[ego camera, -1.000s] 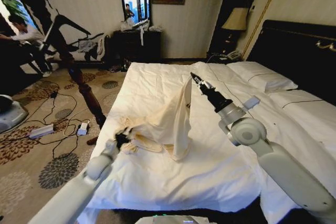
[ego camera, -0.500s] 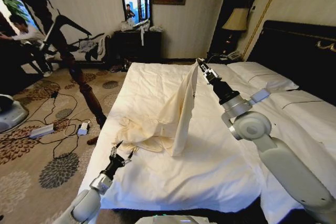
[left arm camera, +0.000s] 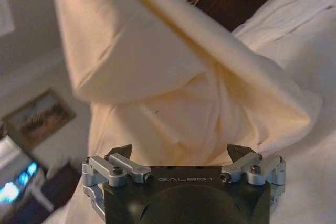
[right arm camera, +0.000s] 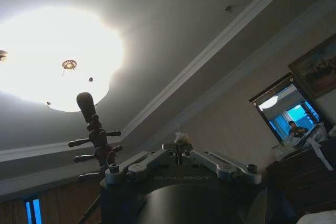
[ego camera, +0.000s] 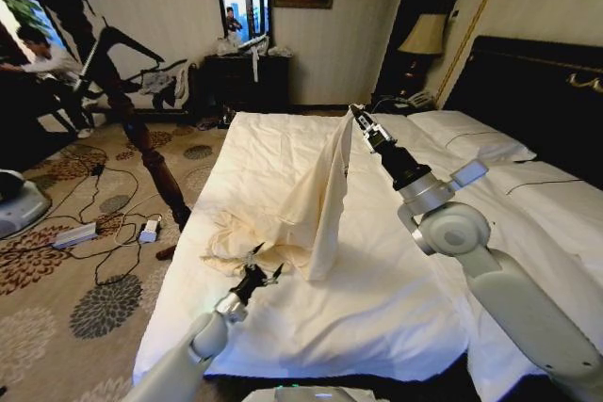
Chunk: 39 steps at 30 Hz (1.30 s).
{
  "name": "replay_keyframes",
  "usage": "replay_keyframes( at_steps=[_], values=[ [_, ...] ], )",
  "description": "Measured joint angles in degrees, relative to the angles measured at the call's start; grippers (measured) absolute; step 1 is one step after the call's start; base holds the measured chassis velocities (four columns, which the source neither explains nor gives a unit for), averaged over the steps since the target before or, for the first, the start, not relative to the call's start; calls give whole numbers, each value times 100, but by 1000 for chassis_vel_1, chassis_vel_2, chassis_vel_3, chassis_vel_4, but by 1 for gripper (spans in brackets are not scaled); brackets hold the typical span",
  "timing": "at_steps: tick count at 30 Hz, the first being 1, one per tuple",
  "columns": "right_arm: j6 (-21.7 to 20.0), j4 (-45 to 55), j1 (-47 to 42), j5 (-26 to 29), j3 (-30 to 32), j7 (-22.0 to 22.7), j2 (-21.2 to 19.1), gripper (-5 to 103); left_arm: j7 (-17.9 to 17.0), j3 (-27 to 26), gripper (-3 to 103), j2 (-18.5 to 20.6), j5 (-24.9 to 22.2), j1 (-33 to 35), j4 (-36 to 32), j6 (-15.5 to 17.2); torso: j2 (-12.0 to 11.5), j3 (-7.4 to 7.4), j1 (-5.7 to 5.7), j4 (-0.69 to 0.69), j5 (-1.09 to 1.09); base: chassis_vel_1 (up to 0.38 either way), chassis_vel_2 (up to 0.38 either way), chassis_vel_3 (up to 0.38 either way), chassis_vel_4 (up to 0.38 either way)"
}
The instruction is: Pick up the clothes from the bed and hang them on the clothes hanger.
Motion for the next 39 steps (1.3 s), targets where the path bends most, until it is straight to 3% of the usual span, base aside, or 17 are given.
replay_keyframes(
  at_steps=[10,15,22,26,28,29,33,35,39],
  values=[
    [0,4,-100,-36,72,-6,-49,0,-353,-12,100,-669,1078,-173,475,-423,0,0,0,0,0,0,0,0,0],
    [-1,68,-100,-47,90,-5,-14,0,-590,-99,100,-1247,1559,-186,782,-480,0,0,0,1,0,0,0,0,0],
    [-3,129,-116,-45,138,-3,-43,0,-727,-143,100,-1670,1755,-323,1071,-486,0,0,0,0,-1,0,0,0,0],
    [-5,158,-211,-45,218,-3,-78,0,-740,-125,100,-1663,1459,-366,993,-404,0,-1,0,-1,-1,0,0,0,0],
    [-6,157,-292,-72,260,-3,-97,0,-645,-34,99,-1479,788,-353,769,-267,0,-1,0,-1,0,0,0,0,0],
    [-6,157,-292,-72,260,-3,-97,0,-645,-34,99,-1479,788,-353,769,-267,0,-1,0,-1,0,0,0,0,0],
    [-6,148,-375,-117,270,-5,-112,0,-509,83,99,-1168,-225,-319,493,-169,0,-1,-1,0,-1,0,0,0,0],
    [-6,146,-382,-123,268,-6,-119,0,-487,102,100,-1125,-410,-321,438,-126,0,-1,0,0,-1,0,0,0,0],
    [-6,133,-377,-151,217,-7,-115,0,-320,160,100,-1085,-1246,-429,312,24,0,-1,-1,0,-2,0,0,0,0]
  ],
)
